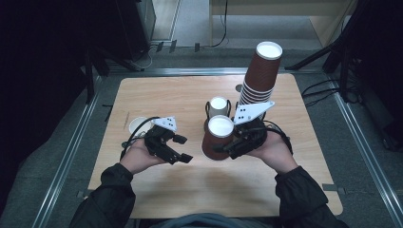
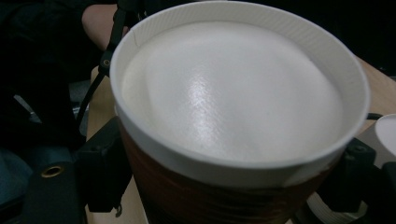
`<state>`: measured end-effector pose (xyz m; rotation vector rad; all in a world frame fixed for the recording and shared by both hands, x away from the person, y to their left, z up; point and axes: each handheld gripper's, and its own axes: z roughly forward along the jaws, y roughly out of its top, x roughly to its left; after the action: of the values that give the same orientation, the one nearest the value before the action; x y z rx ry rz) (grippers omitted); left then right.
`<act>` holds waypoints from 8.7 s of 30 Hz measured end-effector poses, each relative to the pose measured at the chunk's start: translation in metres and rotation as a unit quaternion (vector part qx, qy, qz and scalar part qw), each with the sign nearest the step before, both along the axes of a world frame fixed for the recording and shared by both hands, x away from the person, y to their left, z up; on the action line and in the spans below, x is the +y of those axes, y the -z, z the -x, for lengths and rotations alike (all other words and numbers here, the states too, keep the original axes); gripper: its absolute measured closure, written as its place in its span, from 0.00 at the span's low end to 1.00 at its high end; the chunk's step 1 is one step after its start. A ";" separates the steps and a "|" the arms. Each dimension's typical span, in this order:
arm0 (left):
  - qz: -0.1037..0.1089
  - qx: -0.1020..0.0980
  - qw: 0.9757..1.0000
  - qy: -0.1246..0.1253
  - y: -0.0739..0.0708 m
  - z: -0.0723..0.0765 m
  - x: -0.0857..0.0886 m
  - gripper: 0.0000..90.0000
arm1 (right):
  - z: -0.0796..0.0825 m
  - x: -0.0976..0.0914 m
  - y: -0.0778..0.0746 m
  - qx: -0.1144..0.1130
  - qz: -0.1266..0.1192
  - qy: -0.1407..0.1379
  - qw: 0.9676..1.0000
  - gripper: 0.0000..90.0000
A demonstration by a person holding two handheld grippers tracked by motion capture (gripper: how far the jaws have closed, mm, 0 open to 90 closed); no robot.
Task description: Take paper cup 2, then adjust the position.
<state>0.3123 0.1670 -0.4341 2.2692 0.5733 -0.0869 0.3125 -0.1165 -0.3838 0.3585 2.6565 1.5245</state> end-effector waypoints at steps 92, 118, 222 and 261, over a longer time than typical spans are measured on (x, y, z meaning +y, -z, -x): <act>0.027 0.002 0.999 0.034 0.031 0.002 -0.014 0.15 | -0.012 0.035 0.072 0.084 -0.103 -0.046 0.990 0.18; -0.081 -0.033 0.996 0.012 0.019 -0.001 0.012 0.14 | -0.009 0.021 0.080 0.072 0.019 -0.020 0.997 0.18; 0.023 -0.027 0.998 0.054 0.037 -0.001 -0.015 0.00 | -0.013 0.009 0.071 0.069 -0.034 -0.053 0.996 0.23; 0.013 -0.033 0.998 0.047 0.022 0.001 -0.010 0.13 | -0.012 0.015 0.069 0.085 -0.049 -0.052 0.994 0.20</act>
<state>0.3117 0.1574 -0.4563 2.2642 0.4289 -0.0654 0.3242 -0.1011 -0.4524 0.3752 2.7748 1.7328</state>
